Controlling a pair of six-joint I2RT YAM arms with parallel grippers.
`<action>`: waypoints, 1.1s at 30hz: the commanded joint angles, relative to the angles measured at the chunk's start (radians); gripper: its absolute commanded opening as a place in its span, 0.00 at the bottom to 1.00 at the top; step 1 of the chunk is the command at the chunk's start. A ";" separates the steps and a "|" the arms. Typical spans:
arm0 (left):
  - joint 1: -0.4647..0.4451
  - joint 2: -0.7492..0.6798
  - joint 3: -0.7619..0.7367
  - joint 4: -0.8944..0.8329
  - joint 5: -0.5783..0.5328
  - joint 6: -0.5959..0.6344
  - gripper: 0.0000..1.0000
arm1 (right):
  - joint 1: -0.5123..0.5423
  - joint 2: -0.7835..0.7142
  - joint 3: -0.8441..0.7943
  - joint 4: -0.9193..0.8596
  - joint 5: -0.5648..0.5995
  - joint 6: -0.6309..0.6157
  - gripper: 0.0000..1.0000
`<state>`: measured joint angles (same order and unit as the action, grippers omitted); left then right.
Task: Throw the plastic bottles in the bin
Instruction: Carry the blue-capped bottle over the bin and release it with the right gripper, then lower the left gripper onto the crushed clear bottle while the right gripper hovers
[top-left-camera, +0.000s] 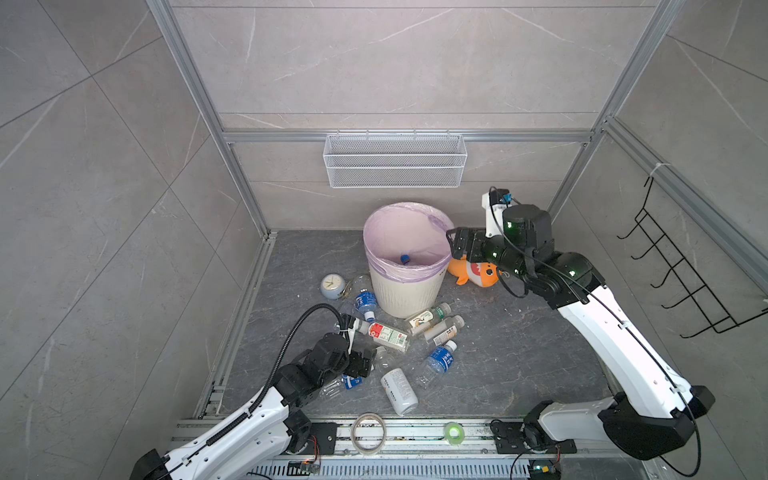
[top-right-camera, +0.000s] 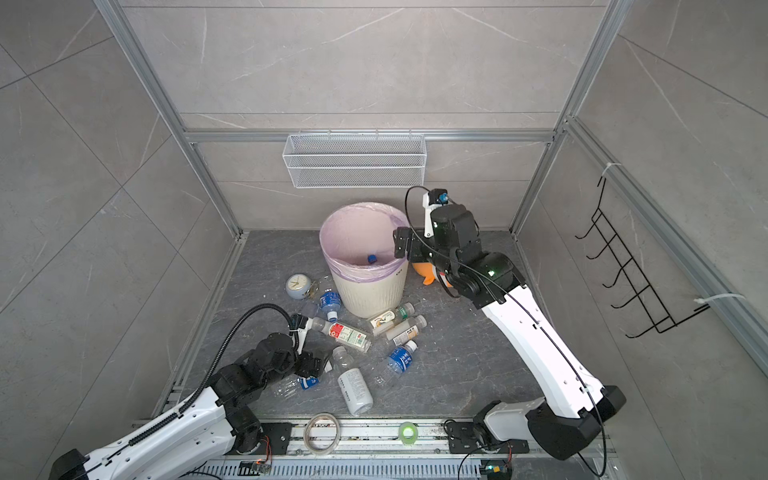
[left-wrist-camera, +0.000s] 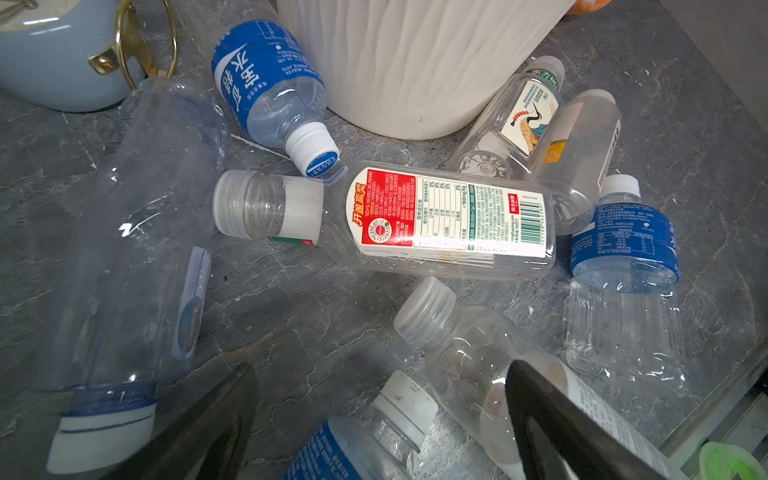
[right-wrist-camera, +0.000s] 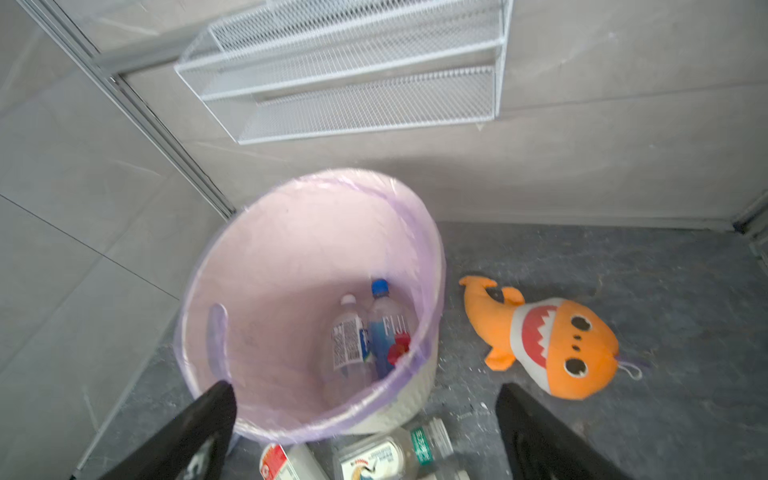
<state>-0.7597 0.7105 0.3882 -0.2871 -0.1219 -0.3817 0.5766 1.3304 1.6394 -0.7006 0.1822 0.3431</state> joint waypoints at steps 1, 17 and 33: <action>-0.005 0.007 0.014 0.013 -0.007 0.018 0.96 | 0.003 -0.063 -0.115 0.023 0.030 -0.010 0.99; -0.004 0.047 0.050 -0.004 -0.097 -0.012 1.00 | 0.002 -0.398 -0.668 0.001 0.119 0.071 0.99; 0.004 0.078 0.139 -0.076 -0.173 0.007 1.00 | -0.001 -0.578 -1.039 0.137 0.045 0.130 1.00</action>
<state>-0.7589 0.8005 0.4877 -0.3305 -0.2573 -0.3851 0.5766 0.7746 0.6365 -0.6262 0.2455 0.4545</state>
